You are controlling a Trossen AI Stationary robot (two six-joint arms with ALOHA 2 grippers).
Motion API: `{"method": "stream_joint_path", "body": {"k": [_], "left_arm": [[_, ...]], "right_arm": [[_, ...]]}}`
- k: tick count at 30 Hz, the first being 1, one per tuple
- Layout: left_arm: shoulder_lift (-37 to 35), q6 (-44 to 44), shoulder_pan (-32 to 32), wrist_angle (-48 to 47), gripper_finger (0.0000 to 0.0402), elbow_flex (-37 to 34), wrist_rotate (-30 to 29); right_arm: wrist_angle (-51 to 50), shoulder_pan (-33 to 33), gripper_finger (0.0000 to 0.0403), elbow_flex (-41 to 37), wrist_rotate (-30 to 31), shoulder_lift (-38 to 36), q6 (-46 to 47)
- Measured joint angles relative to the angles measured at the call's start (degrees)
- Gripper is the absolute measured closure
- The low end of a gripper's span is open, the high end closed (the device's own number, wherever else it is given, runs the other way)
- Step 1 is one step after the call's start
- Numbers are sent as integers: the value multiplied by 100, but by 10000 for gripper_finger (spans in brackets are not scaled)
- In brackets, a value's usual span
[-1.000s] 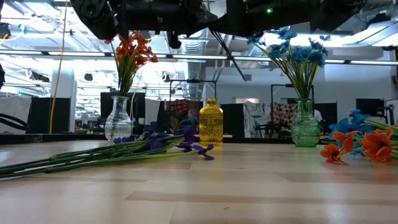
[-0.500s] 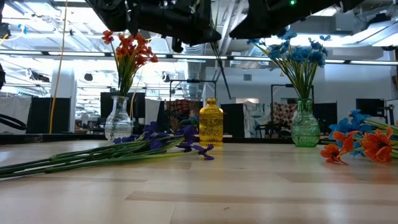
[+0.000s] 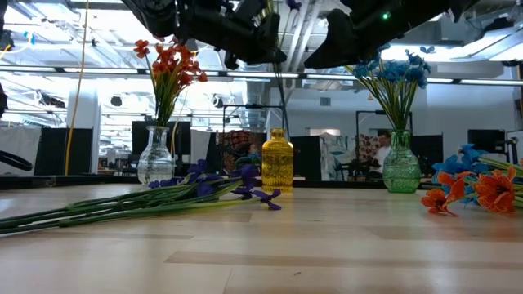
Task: Sort flowers into vase by color
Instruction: Put the purple bottom left flower into the orange vase
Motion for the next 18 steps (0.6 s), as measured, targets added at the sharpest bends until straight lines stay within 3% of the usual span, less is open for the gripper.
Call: {"method": "stream_joint_path", "body": {"k": [18], "left_arm": [[-2,-46,96,85,400,2,4]], "right_arm": [[-147,-4,212,0,-3,-2,103]]}}
